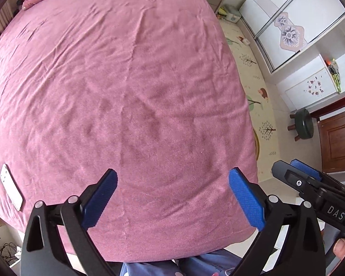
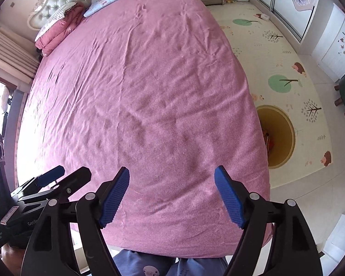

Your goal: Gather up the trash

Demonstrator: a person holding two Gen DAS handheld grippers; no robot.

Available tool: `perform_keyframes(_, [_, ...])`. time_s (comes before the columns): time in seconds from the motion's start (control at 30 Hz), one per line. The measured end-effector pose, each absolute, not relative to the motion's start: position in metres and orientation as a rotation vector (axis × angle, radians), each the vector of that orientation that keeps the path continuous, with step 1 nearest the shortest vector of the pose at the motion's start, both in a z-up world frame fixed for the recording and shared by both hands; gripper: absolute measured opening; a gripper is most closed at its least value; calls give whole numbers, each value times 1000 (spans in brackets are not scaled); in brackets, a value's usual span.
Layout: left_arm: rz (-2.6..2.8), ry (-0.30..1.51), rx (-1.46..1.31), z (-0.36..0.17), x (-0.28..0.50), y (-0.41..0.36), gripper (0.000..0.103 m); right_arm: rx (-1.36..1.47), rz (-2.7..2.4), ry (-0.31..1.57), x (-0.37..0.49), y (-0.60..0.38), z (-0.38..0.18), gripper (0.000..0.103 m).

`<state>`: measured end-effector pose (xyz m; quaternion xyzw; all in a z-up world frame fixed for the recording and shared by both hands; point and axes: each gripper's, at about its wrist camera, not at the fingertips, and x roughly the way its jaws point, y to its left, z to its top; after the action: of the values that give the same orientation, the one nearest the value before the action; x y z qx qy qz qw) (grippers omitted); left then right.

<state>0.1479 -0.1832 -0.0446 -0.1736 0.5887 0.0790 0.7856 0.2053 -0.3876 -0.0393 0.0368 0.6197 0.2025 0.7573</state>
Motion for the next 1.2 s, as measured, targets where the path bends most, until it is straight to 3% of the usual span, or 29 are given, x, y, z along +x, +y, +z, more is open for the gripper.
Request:
perform_keyframes(0.47, [327, 1050, -271, 58, 107, -160, 99, 121, 515, 1145, 174, -366, 54, 94])
perform_keyframes(0.63, [358, 993, -228, 79, 98, -163, 99, 122, 530, 1043, 164, -364, 77, 94])
perform_keyframes(1.2, [365, 961, -270, 91, 90, -149, 99, 100, 528, 983, 154, -361, 88, 94])
